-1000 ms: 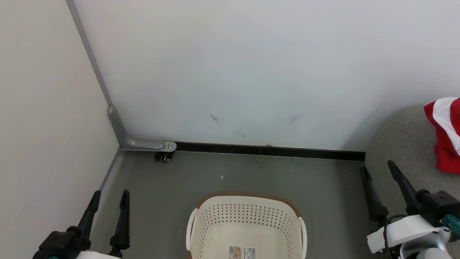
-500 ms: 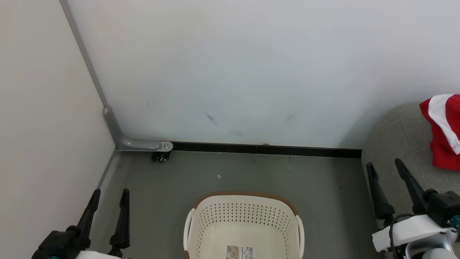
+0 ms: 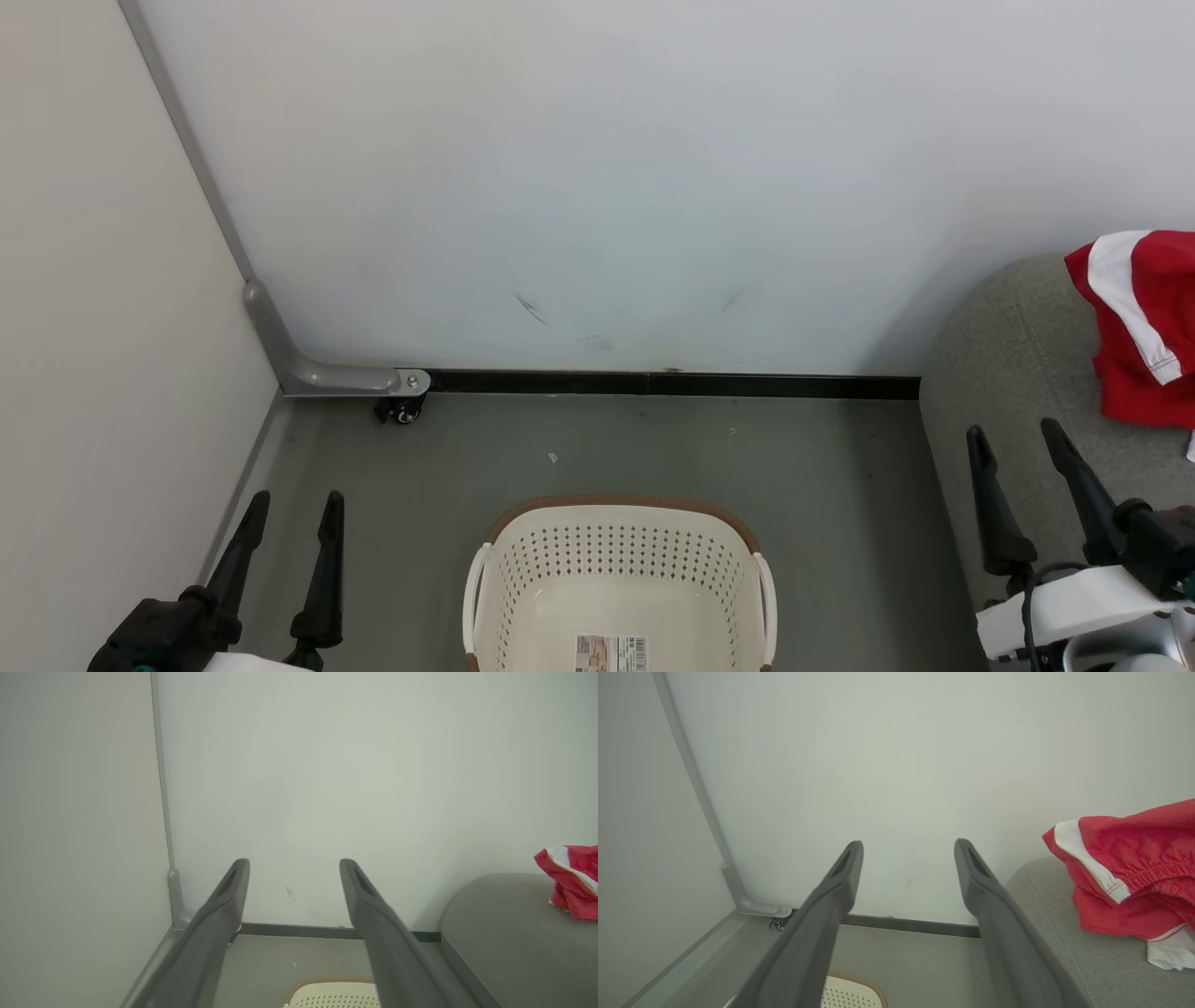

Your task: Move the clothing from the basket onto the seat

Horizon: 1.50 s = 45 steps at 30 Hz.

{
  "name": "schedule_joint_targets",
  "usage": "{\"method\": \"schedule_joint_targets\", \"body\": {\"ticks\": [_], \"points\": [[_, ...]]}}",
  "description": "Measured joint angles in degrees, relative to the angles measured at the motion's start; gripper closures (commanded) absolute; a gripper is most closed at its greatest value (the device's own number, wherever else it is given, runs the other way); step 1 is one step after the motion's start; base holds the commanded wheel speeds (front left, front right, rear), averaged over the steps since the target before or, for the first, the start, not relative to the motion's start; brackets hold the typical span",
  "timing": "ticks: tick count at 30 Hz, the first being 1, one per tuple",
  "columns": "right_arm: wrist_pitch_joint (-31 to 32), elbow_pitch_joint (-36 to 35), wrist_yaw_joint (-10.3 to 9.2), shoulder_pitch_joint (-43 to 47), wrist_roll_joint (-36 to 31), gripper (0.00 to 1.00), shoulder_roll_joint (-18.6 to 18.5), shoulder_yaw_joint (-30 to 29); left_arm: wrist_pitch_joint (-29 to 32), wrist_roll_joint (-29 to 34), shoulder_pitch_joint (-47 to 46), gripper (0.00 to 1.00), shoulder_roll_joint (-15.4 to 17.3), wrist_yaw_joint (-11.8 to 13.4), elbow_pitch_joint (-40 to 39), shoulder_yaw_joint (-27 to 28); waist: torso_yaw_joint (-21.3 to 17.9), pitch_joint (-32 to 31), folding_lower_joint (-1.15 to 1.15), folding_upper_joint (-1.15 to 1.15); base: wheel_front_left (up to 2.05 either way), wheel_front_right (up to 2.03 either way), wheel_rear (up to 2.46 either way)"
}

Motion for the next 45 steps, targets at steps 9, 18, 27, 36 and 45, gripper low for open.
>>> {"method": "schedule_joint_targets", "body": {"ticks": [9,18,27,36,45], "points": [[0.1,0.55,-0.05,0.55,0.04,1.0,0.57,0.19,0.1,0.81,0.08,1.0,-0.34,-0.82,0.14,0.44,-1.4,0.21,0.0,0.0,0.0,0.0,0.0],[0.34,4.75,-0.05,2.85,1.12,1.0,1.89,0.2,0.59,-0.33,2.21,1.0,-2.03,-0.86,3.86,-0.26,-1.43,0.22,0.0,0.0,0.0,0.0,0.0],[2.99,7.81,-0.05,0.91,6.02,1.0,1.89,-2.46,2.66,-5.42,1.98,1.0,-2.05,-0.99,5.21,0.7,-1.45,0.26,0.0,0.0,0.0,0.0,0.0],[5.66,9.06,-0.05,0.04,13.69,1.0,1.89,-3.25,3.9,-11.5,1.76,1.0,-2.09,-1.13,6.09,1.26,-1.77,0.35,0.02,0.0,0.0,0.0,0.0],[7.99,10.1,-0.05,-1.07,19.92,1.0,1.87,-3.53,5.61,-16.14,0.62,1.0,-2.18,-1.43,6.58,2.07,-2.35,0.45,0.26,0.0,0.0,0.0,0.0]]}}
